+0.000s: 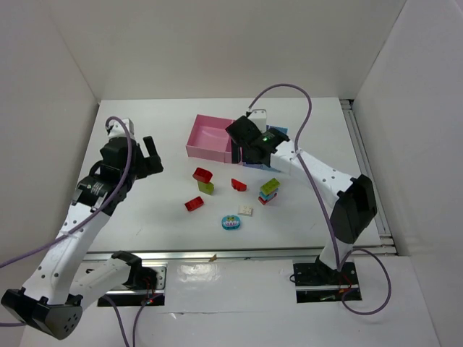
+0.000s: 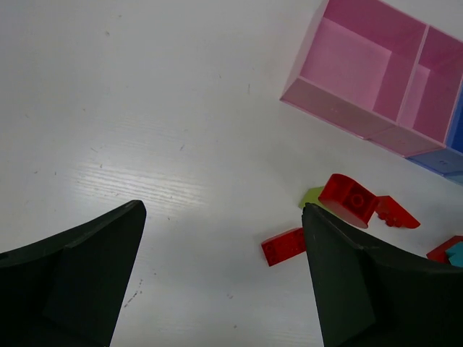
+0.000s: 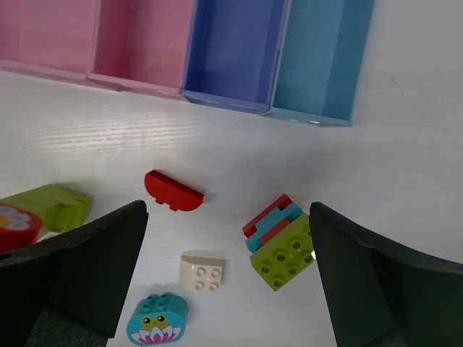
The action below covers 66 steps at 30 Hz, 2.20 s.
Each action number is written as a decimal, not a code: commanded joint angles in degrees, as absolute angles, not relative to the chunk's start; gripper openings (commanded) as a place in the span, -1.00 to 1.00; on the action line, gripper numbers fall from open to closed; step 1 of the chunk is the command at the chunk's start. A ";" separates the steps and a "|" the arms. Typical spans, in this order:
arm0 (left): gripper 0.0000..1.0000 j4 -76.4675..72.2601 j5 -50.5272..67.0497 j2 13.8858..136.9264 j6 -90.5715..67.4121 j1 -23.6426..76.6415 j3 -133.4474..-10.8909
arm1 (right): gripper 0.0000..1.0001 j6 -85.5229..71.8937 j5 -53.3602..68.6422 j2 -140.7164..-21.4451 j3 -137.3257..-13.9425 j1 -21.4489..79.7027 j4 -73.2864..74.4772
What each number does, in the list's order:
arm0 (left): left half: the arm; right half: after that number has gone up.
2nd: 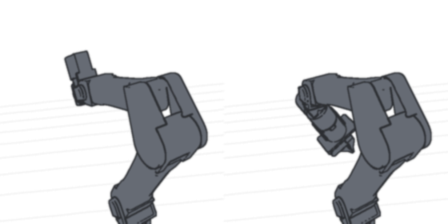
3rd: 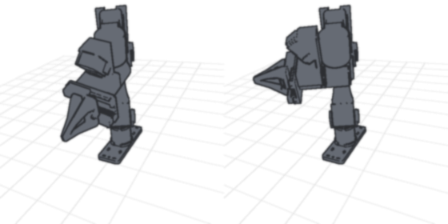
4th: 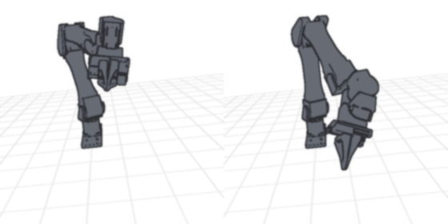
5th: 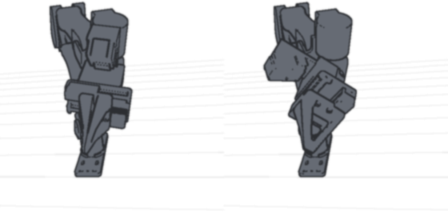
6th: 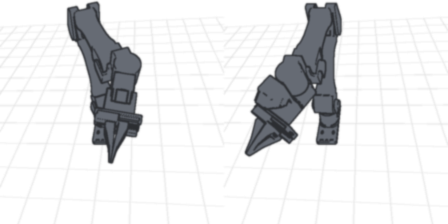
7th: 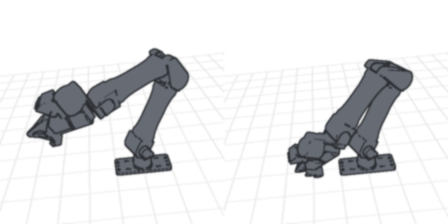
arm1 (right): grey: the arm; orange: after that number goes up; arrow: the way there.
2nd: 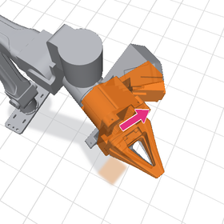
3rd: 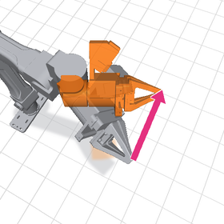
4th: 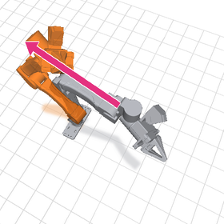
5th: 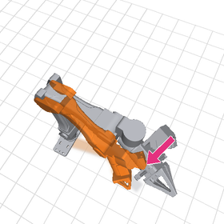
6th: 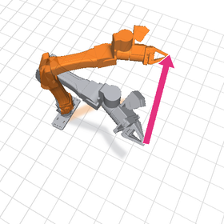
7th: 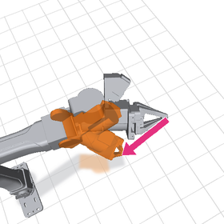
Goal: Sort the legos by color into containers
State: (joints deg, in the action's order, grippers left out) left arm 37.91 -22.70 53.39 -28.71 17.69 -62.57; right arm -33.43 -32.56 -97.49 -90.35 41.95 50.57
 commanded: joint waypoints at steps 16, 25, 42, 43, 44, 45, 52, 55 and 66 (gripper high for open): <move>1.00 37.00 -17.41 54.58 -29.44 17.49 -64.60 | 1.00 -17.14 -17.23 -89.82 -73.48 45.97 21.80; 1.00 37.00 -17.93 54.58 -28.74 17.49 -65.74 | 0.85 -4.85 -8.91 -95.71 -70.93 44.39 21.88; 1.00 37.00 -17.40 58.01 -28.21 17.49 -64.16 | 0.53 -0.62 -2.55 -106.25 -69.87 41.40 18.63; 1.00 37.00 -17.40 58.53 -28.21 17.49 -64.16 | 0.43 -0.62 -2.03 -106.87 -69.87 40.79 18.02; 1.00 37.00 -17.40 58.54 -28.21 17.49 -64.16 | 0.38 -0.62 -2.02 -106.87 -69.87 40.78 18.02; 1.00 37.00 -17.40 58.54 -28.21 17.49 -64.16 | 0.35 -0.62 -2.02 -107.57 -69.87 40.26 18.02; 1.00 36.47 -18.54 57.48 -28.21 17.49 -63.11 | -0.10 -1.67 -2.02 -108.81 -69.87 40.25 17.49; 1.00 36.47 -18.54 57.48 -28.21 17.49 -63.11 | -0.38 -2.81 -4.12 -106.89 -70.49 40.25 18.11; 1.00 37.00 -22.06 56.95 -29.88 17.49 -63.11 | -0.59 -11.42 -12.65 -90.53 -71.28 35.34 17.58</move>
